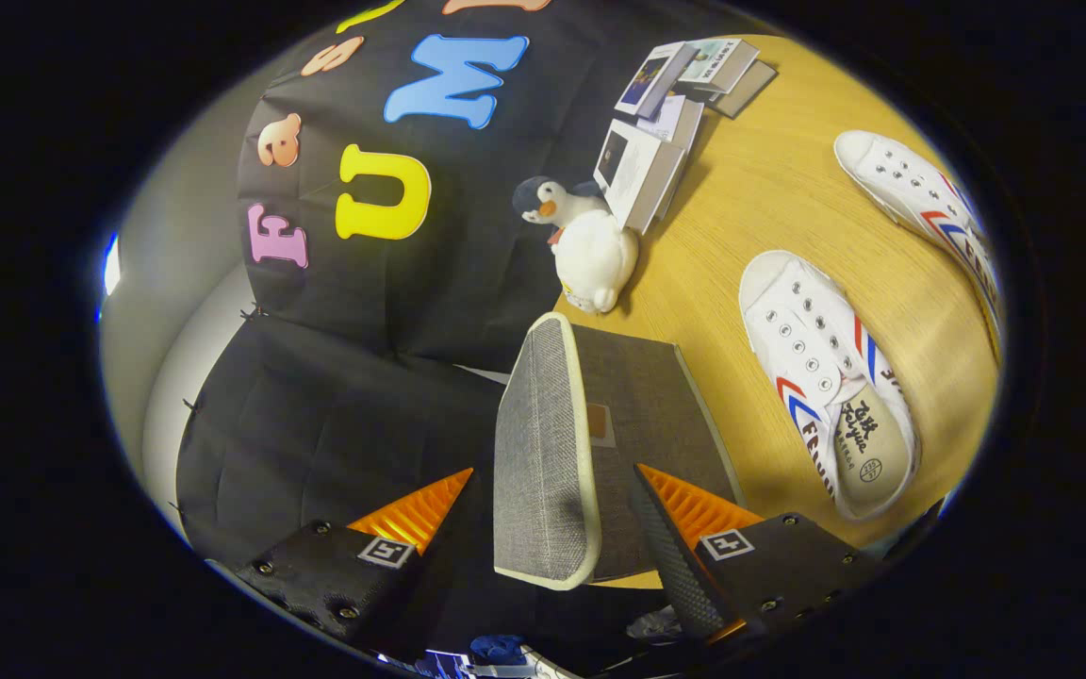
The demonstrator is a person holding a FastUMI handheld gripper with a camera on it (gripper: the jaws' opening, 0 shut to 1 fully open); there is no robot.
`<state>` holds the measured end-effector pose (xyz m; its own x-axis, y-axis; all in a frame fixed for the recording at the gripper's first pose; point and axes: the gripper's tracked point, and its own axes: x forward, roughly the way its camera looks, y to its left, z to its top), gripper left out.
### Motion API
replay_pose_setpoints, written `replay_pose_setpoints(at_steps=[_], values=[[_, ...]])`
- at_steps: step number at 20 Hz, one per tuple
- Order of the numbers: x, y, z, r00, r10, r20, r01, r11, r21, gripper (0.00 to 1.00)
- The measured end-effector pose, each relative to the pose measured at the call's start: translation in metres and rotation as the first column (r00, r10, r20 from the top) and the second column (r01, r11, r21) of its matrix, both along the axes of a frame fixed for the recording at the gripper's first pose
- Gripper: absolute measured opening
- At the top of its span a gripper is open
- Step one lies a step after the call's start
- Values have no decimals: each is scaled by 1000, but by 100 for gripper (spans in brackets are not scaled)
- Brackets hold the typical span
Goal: Open the storage box then place both shoes into the box .Put the left shoe in first, then the right shoe, with the right side of both shoes facing outward in a uniform manner.
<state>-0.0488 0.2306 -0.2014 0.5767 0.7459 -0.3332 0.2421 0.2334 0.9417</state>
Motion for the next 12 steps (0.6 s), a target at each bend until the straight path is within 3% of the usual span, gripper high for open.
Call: replay_pose_setpoints(at_steps=[2,3,7,8,12], values=[[-4,7,-9,999,19,-31,-19,1000,1,90],[-4,11,-14,999,32,-43,-32,999,3,81],[-9,20,-19,995,66,-68,-66,998,3,79],[-11,18,-19,995,66,-75,-65,998,14,41],[-14,19,-17,992,109,-58,-110,994,-5,41]])
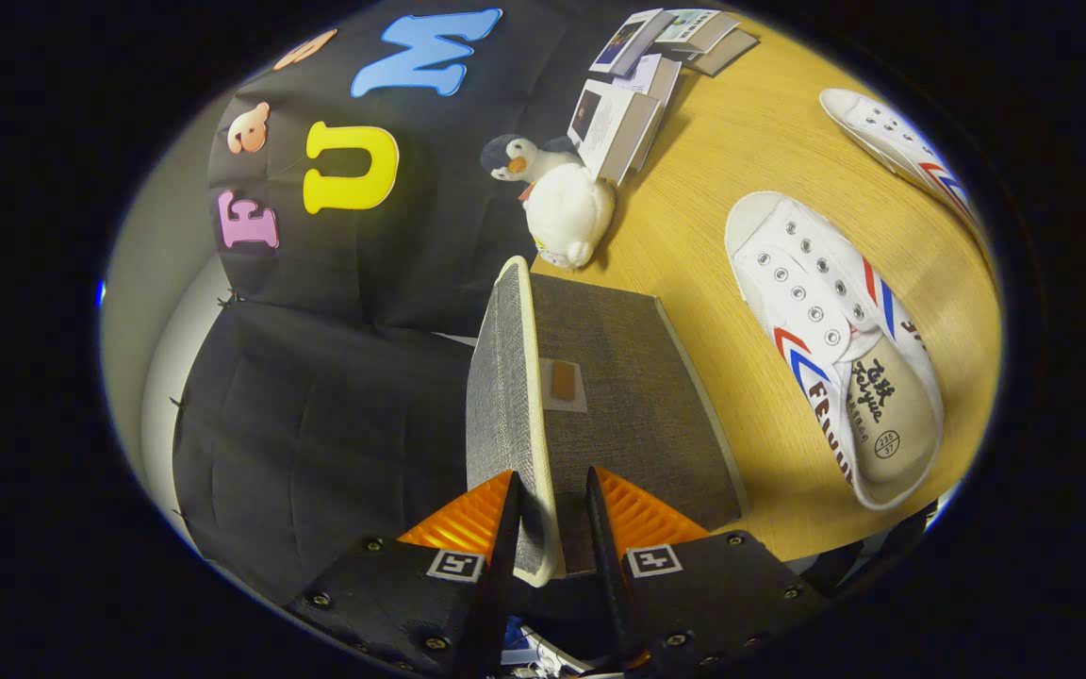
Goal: Open the storage box then place both shoes into the box .Put the left shoe in first, then the right shoe, with the right side of both shoes facing outward in a uniform manner.
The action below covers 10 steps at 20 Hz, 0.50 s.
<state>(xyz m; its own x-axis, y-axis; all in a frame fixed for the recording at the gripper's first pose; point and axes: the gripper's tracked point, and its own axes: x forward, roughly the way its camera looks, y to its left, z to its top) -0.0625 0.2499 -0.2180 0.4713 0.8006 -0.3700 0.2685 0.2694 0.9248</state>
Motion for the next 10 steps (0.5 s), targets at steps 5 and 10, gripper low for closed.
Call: replay_pose_setpoints(at_steps=[5,10], values=[[7,-2,11,1000,-11,27,11,1000,24,6],[11,-7,47,989,26,144,-24,1000,-13,0]])
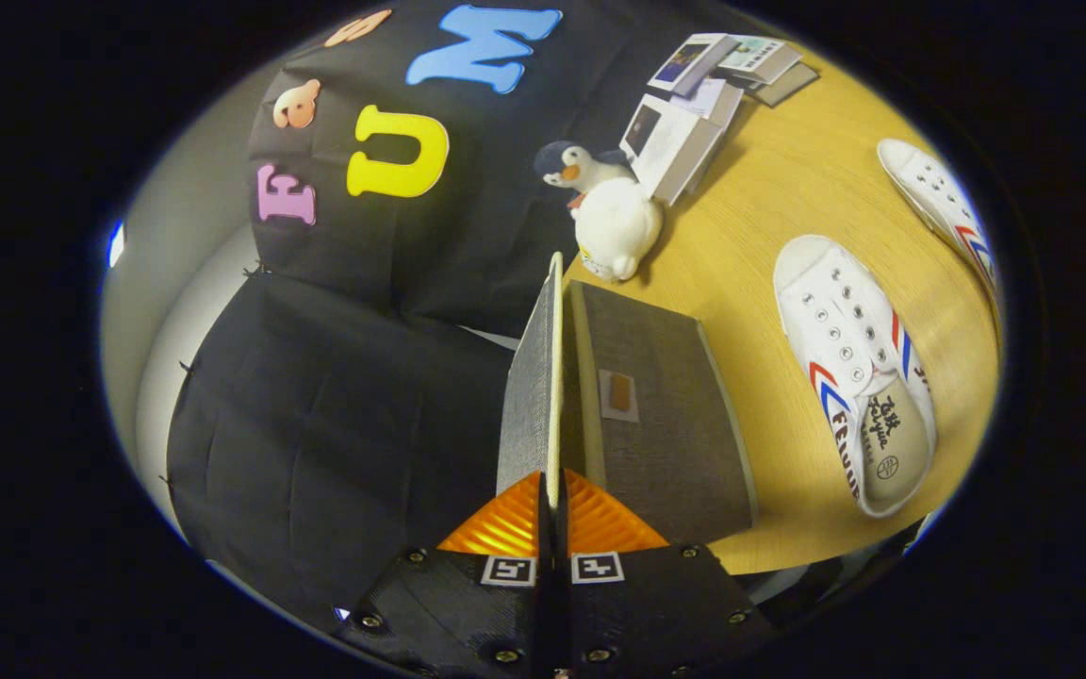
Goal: Open the storage box then place both shoes into the box .Put the left shoe in first, then the right shoe, with the right side of both shoes facing outward in a uniform manner.
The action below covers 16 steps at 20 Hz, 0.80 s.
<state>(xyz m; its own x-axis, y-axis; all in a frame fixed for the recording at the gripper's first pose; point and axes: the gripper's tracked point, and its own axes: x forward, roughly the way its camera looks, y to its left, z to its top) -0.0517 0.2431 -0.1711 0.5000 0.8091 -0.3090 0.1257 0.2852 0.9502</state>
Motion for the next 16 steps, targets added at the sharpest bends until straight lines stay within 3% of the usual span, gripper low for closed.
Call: replay_pose_setpoints(at_steps=[7,16], values=[[13,16,66,992,29,121,-29,1000,-1,0],[16,79,126,968,61,244,-52,998,-41,0]])
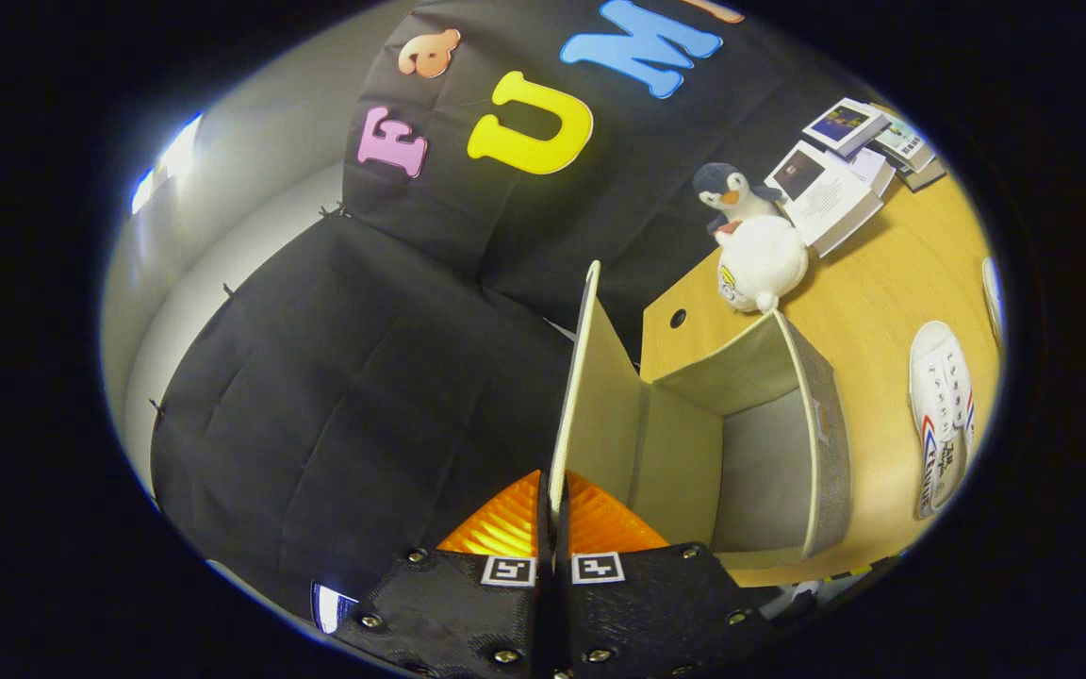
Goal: Open the storage box then place both shoes into the box .Put the left shoe in first, then the right shoe, with the right side of both shoes facing outward in a uniform manner.
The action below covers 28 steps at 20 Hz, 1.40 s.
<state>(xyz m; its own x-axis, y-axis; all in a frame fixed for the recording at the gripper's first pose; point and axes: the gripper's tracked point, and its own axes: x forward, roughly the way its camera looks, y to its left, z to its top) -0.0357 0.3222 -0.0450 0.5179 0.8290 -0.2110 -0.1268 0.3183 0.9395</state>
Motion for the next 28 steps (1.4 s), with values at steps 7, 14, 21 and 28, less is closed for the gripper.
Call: replay_pose_setpoints(at_steps=[7,14,21,28], values=[[-10,63,14,998,39,40,-37,998,-55,0],[-21,127,16,996,74,47,-71,995,-68,1],[-36,161,14,980,164,116,-149,980,-128,30],[-30,123,-7,937,206,284,-97,930,-356,97]])
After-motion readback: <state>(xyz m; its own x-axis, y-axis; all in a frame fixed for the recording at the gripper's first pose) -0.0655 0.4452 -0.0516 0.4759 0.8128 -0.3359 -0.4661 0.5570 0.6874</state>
